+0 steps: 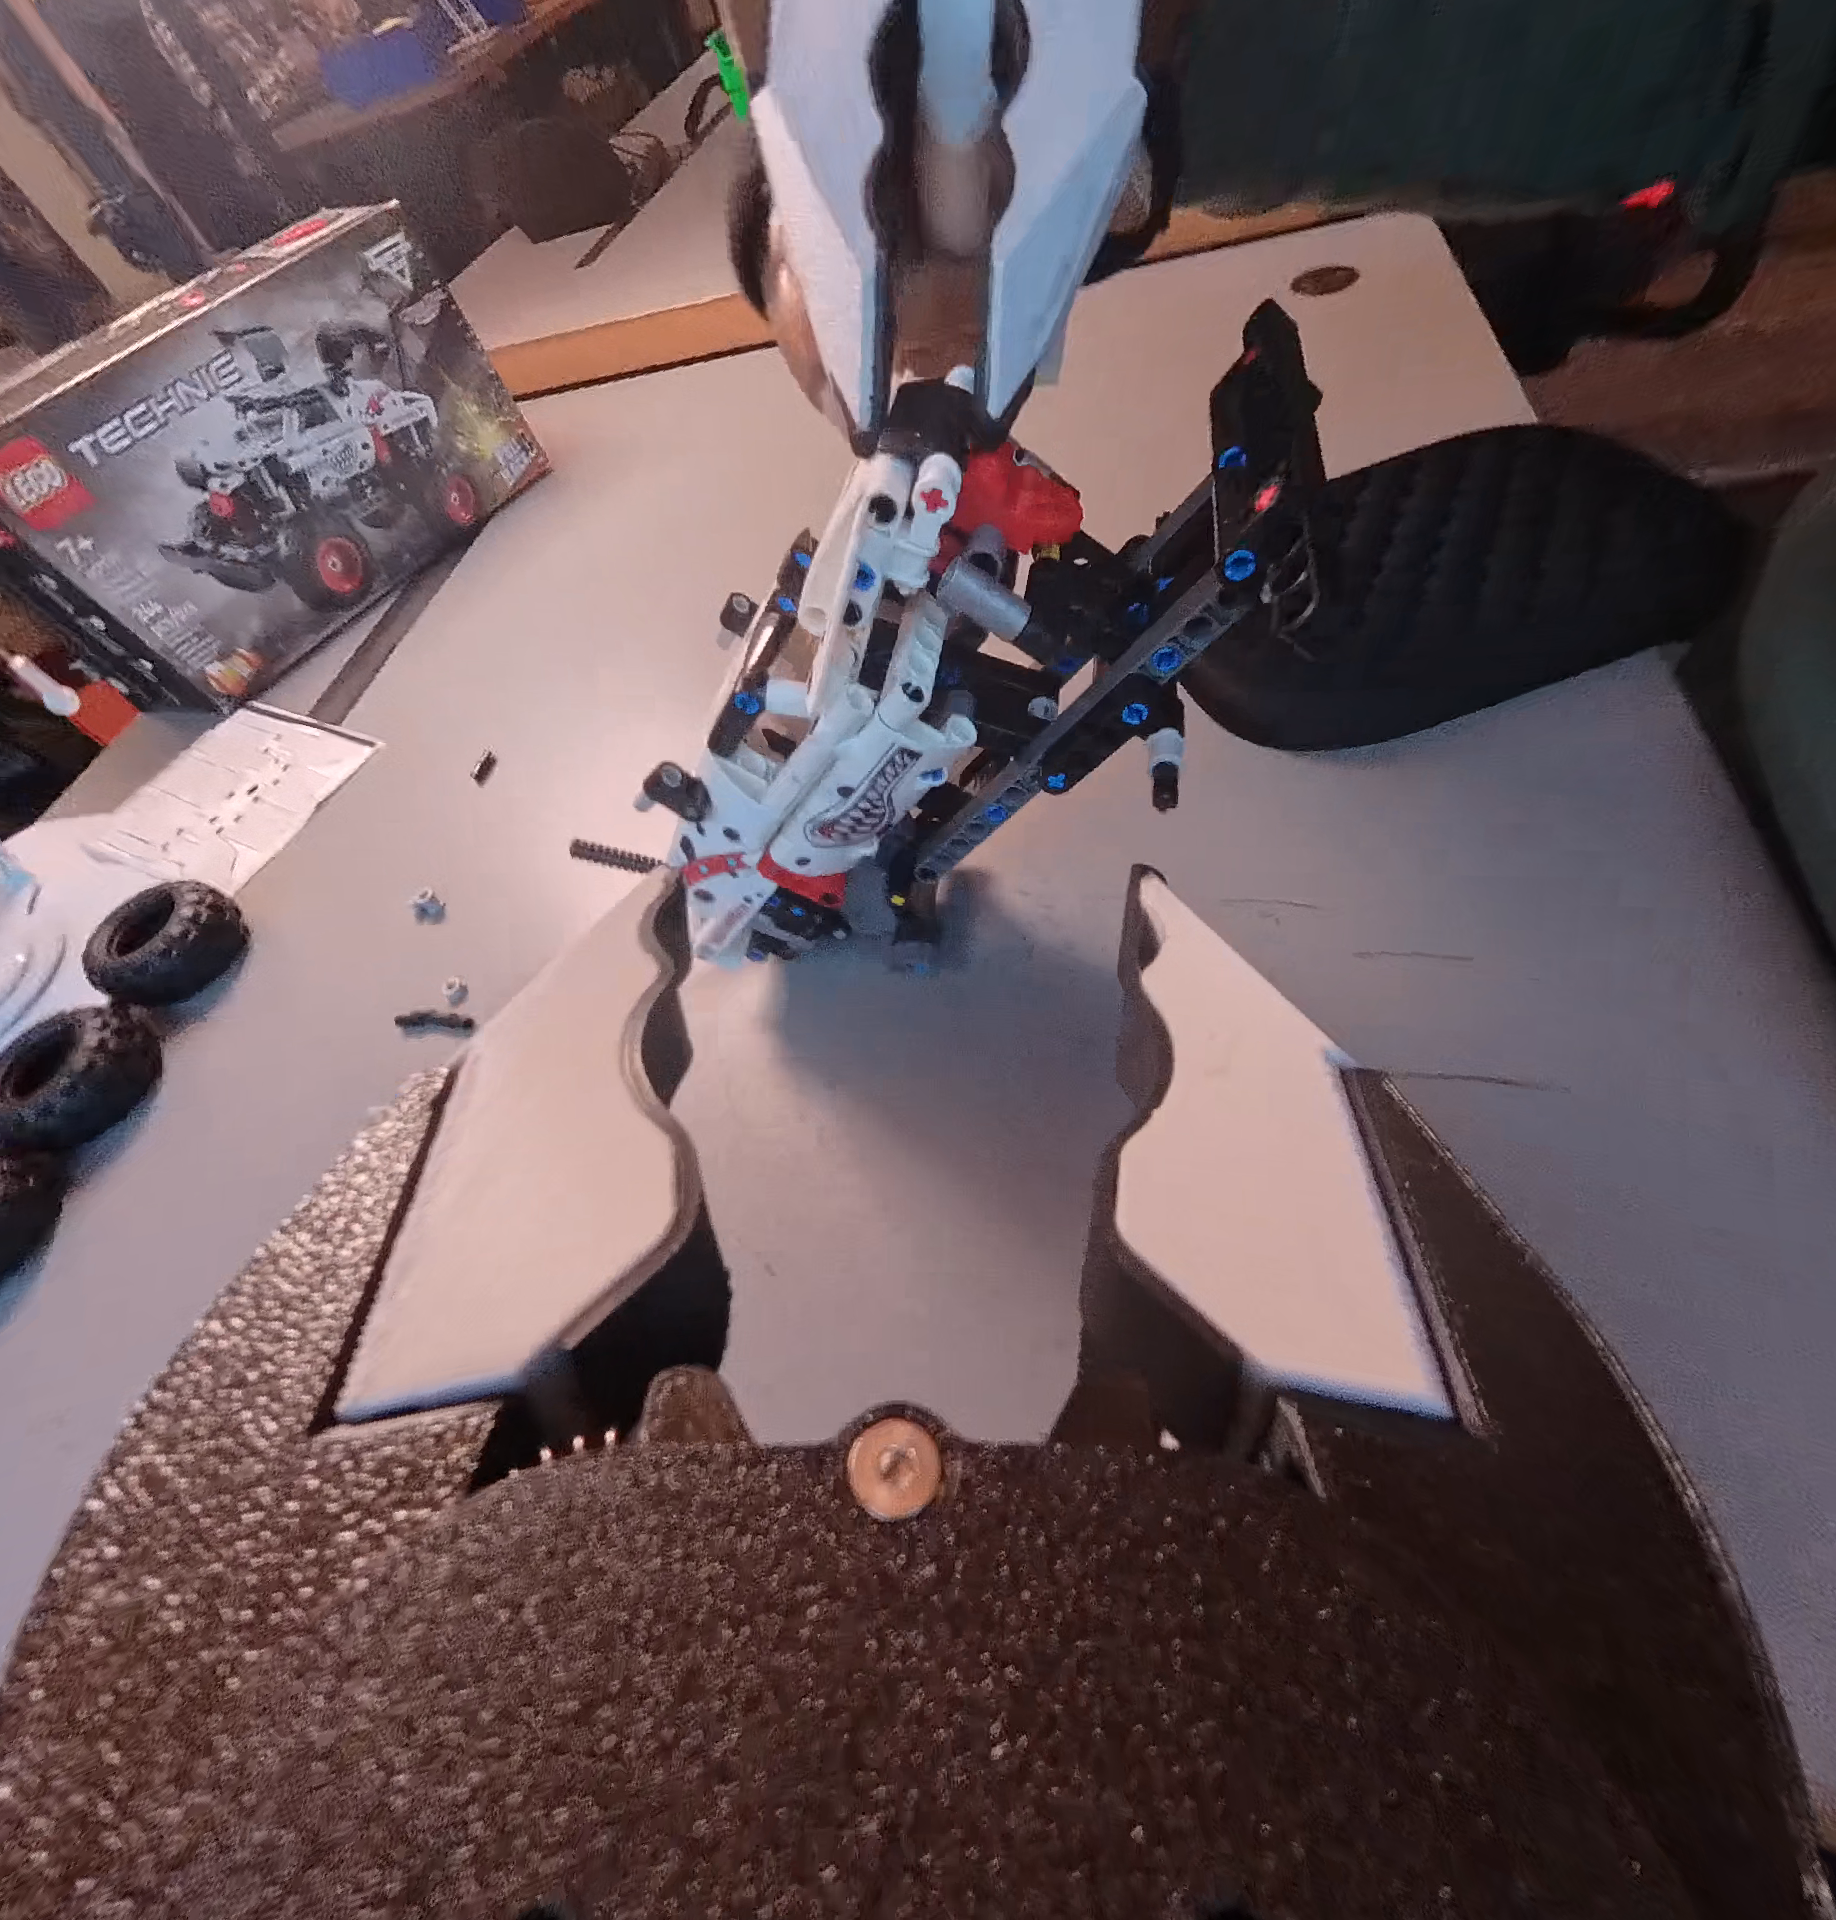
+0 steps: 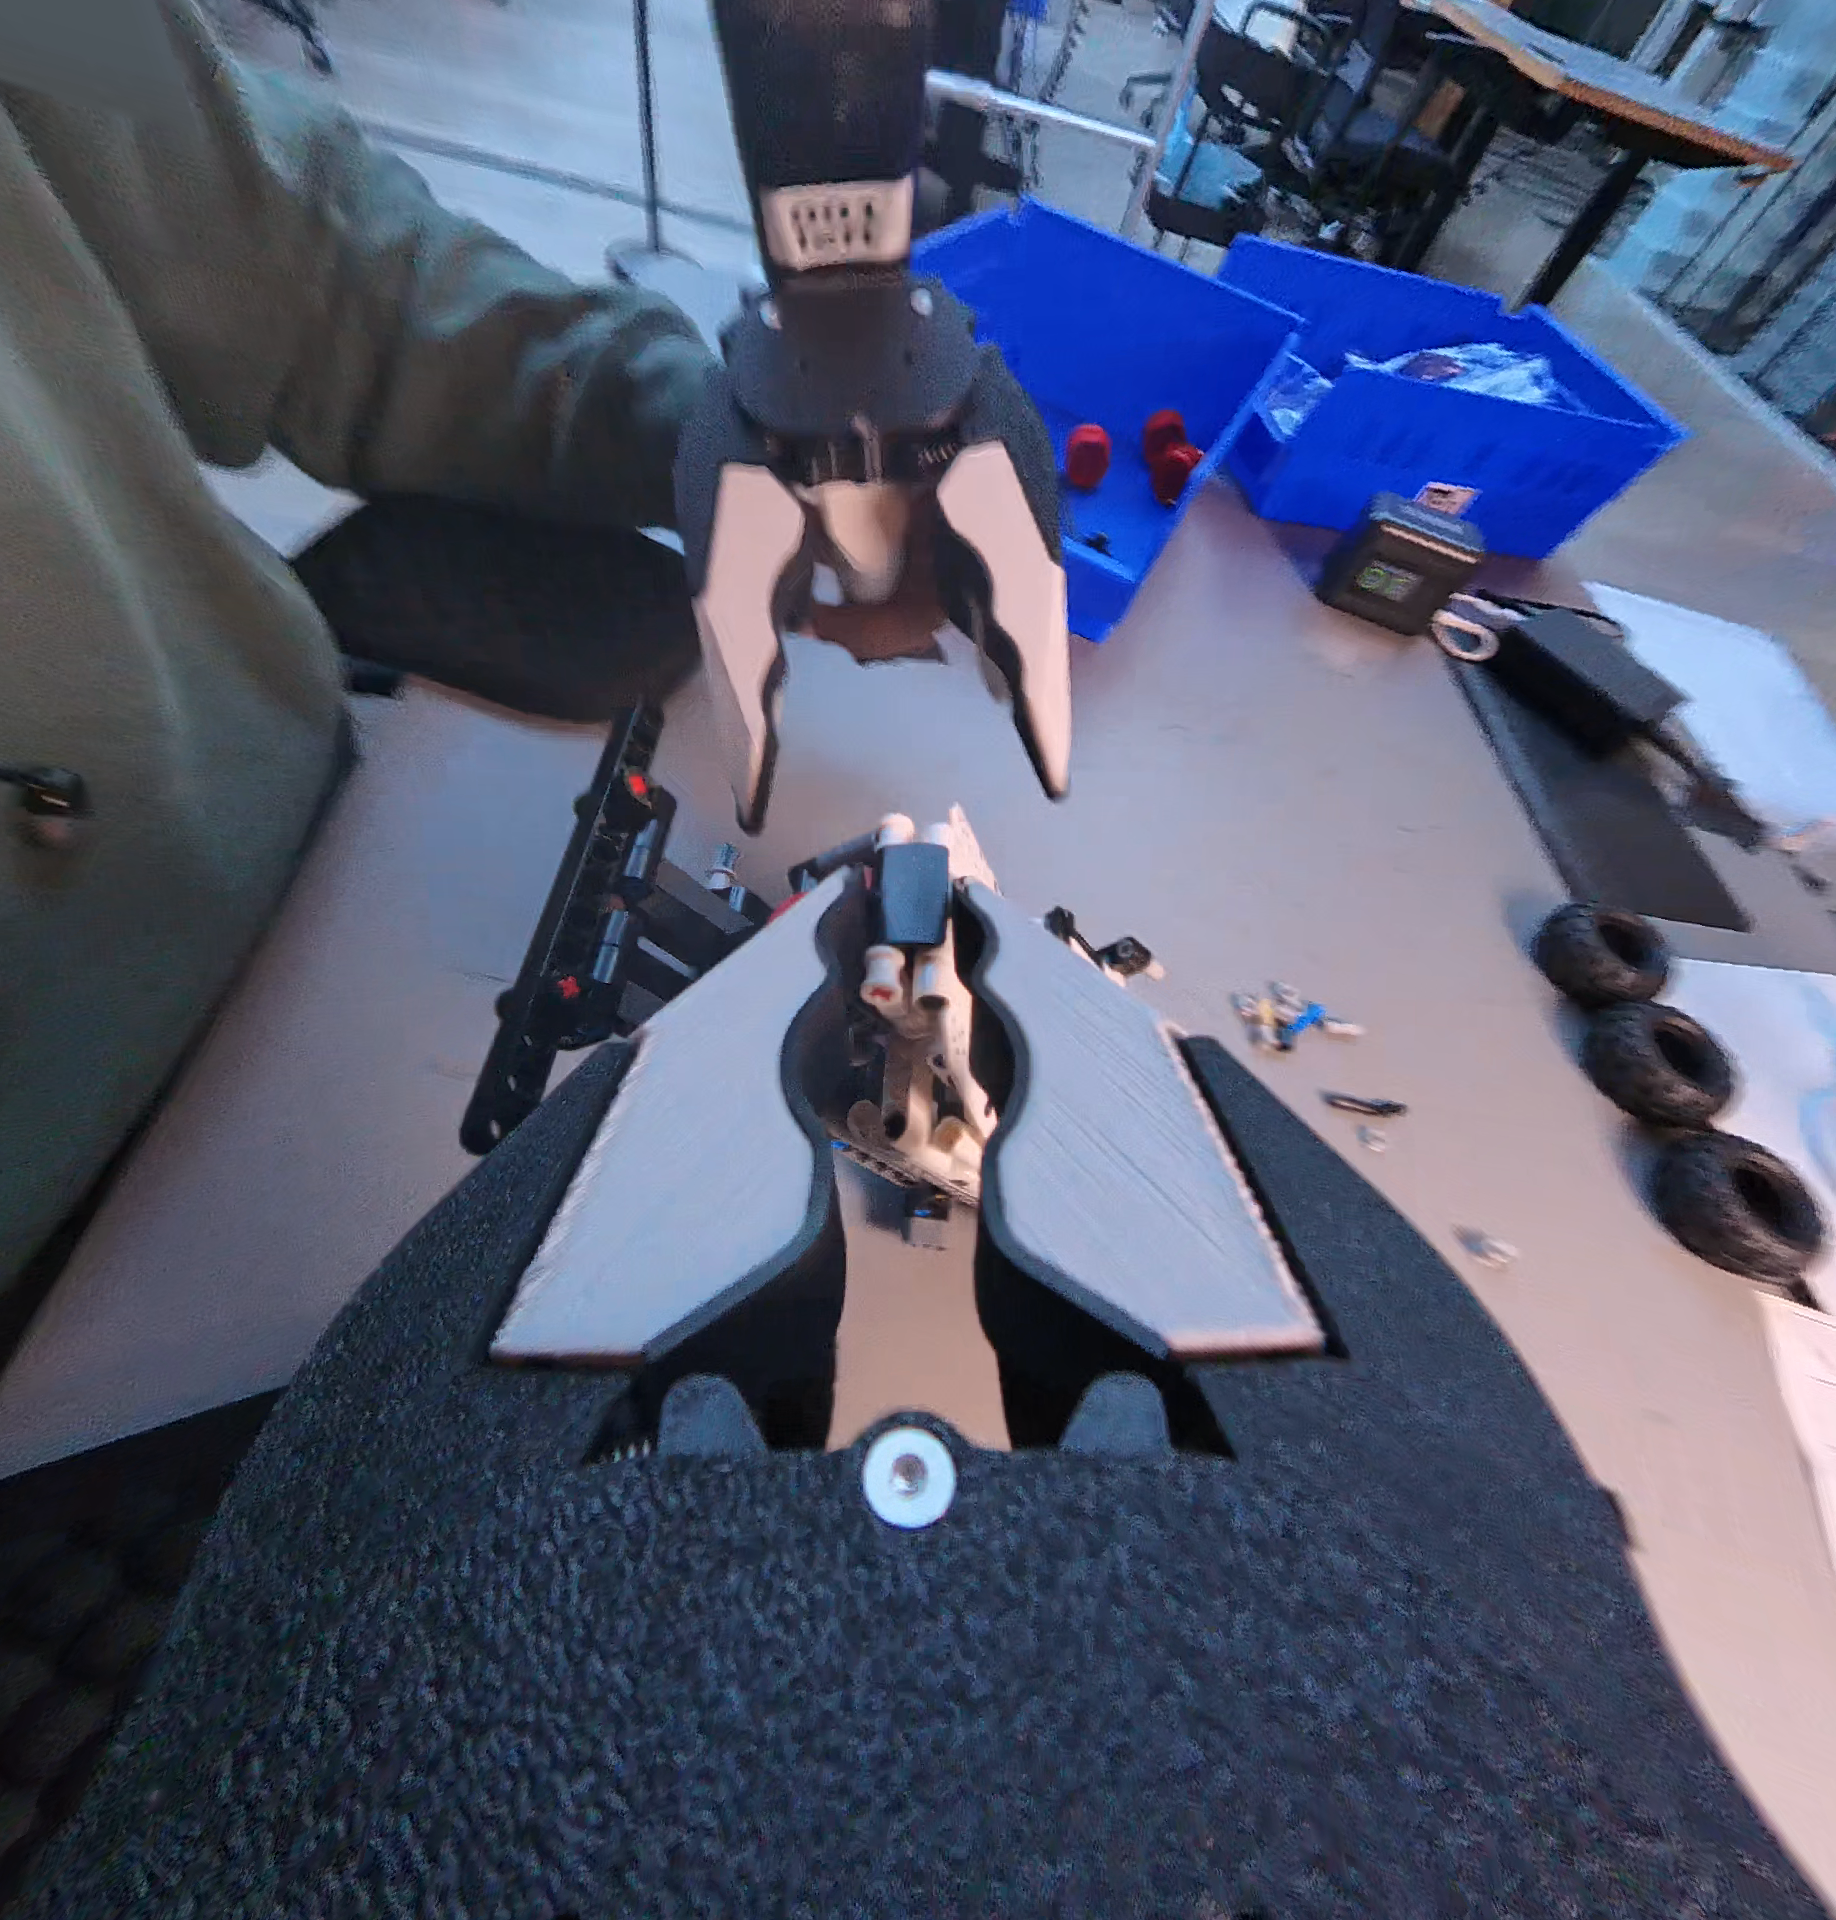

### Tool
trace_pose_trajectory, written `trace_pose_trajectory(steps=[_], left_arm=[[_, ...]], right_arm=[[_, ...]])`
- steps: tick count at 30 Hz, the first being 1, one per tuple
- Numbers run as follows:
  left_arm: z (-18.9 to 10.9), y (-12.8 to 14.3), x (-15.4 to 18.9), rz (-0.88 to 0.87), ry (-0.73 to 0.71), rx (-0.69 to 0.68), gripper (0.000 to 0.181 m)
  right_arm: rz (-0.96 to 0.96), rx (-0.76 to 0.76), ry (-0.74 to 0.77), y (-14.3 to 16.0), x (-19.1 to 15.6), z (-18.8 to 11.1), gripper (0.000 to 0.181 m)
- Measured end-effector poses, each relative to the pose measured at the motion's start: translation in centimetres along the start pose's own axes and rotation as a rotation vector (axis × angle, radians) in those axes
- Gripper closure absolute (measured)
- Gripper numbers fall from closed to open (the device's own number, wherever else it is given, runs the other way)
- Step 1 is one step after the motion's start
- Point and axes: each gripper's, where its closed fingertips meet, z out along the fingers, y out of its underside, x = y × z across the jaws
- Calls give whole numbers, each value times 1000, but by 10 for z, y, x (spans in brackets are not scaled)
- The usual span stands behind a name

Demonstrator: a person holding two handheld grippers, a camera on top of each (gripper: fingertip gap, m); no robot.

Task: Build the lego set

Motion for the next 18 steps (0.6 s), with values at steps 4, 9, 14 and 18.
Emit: trace_pose_trajectory(steps=[4,9,14,18], left_arm=[[38,-16,9,82,38,-3,88],[73,-15,30,165,129,-43,105],[82,-14,23,268,56,-81,125],[78,-23,13,240,5,-41,139]], right_arm=[[133,89,-107,-8,2,6,181],[50,-1,-57,1,9,11,181],[58,14,20,-2,13,-11,181],[38,-25,158,7,13,-33,173]])
